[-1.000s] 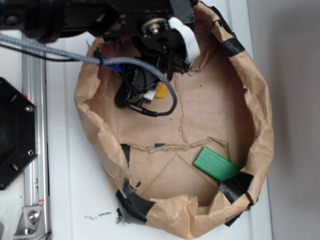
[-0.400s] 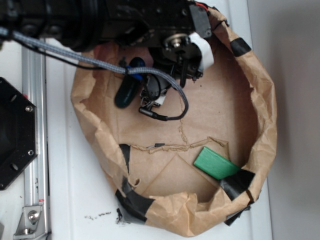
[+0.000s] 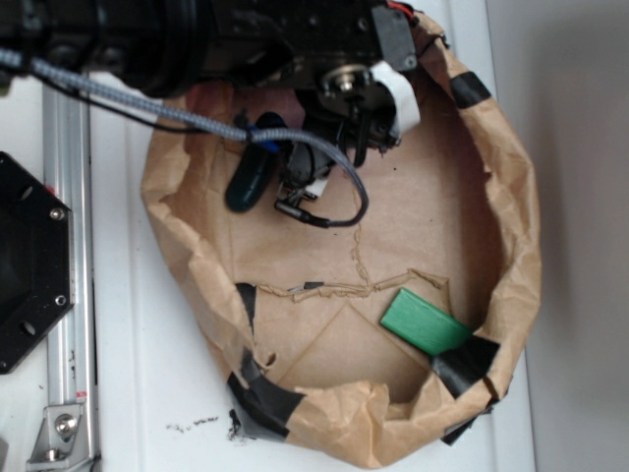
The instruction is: Grab the yellow duck.
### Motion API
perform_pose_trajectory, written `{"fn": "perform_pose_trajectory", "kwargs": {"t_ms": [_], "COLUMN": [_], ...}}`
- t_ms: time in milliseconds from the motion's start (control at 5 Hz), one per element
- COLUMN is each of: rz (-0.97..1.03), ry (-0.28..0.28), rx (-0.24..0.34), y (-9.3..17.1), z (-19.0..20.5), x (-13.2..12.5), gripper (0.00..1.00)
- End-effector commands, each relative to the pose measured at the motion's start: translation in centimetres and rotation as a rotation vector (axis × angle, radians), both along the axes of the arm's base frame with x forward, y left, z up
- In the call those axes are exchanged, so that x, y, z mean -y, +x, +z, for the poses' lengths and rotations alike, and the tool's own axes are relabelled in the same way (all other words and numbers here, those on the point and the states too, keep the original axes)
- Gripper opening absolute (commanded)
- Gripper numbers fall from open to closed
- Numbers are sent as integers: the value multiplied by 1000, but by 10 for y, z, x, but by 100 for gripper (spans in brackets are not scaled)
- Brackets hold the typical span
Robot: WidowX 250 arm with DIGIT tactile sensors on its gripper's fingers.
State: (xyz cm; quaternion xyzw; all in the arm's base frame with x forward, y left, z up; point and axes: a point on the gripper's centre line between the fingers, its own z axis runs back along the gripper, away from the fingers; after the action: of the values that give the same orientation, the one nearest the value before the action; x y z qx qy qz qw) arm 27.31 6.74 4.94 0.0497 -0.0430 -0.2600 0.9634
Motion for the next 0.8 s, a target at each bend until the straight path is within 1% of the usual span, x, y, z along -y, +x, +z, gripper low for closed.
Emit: {"fn": "perform_pose_trajectory", "kwargs": {"t_ms": [0,400,600], "rz": [10,11,7], "ry": [5,-2,-26], "rx": [22,14,10], "y": [7,7,6], "z": [3,-2,-5], "x": [-8,-6,0], "gripper": [100,100,100]}}
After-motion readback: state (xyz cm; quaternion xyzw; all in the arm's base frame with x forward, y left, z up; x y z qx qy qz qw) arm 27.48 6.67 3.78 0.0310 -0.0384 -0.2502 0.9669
